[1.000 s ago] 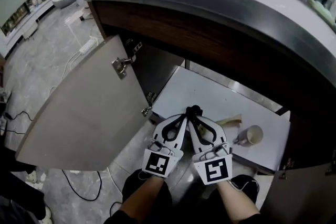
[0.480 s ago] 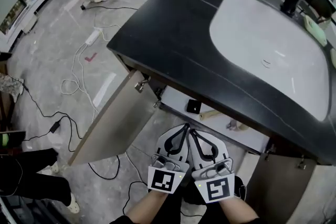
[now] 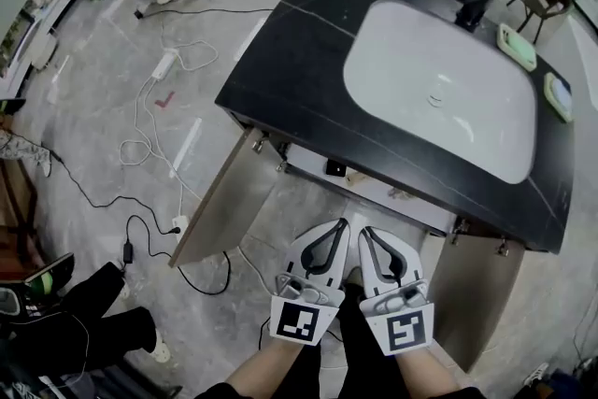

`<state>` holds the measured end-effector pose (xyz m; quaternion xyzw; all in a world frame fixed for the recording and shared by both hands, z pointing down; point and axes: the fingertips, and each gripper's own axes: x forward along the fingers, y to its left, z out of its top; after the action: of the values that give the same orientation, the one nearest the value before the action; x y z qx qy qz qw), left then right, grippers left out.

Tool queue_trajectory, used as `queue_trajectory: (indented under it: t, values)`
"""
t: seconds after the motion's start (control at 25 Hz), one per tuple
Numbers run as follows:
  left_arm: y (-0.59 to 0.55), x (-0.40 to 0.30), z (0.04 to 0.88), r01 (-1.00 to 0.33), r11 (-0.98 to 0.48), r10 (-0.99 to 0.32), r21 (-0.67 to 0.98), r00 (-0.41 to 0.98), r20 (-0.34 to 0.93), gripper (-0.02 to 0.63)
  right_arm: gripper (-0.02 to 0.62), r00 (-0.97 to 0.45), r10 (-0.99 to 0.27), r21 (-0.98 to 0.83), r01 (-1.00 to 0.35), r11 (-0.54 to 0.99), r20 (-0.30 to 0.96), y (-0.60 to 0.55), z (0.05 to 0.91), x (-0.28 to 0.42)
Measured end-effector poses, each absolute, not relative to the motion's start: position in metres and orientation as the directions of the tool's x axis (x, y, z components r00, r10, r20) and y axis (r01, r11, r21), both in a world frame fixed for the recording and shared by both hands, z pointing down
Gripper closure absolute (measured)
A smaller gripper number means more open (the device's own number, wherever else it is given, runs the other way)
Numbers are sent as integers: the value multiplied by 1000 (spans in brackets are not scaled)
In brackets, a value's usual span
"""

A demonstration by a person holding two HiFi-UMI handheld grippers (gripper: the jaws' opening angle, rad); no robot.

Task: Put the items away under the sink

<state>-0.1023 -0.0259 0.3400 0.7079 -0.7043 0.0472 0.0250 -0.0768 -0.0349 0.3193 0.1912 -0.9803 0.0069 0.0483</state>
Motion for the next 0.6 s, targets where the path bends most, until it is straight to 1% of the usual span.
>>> queue_trajectory:
  t: [0.2, 0.4, 0.44, 0.56, 0.6]
  values:
    - [-9, -78, 272, -995, -86, -990, -59, 79, 115, 597, 560, -911, -398, -17, -402, 916, 105, -19, 255, -60]
    - [15, -65, 215, -983, -144, -986, -112, 134, 94, 597, 560, -910, -408, -32, -411, 911, 74, 9, 198, -47]
    - [20, -63, 204, -985, -144, -988, -96, 137, 77, 597, 560, -911, -407, -31, -410, 912, 70, 16, 189, -44]
    - [34, -60, 183, -992, -97, -995, 79, 100, 28, 597, 560, -918, -389, -25, -391, 920, 74, 36, 169, -33]
    - [38, -58, 181, -990, -99, -994, 99, 102, 27, 597, 560, -923, -378, -26, -381, 924, 76, 41, 168, -30]
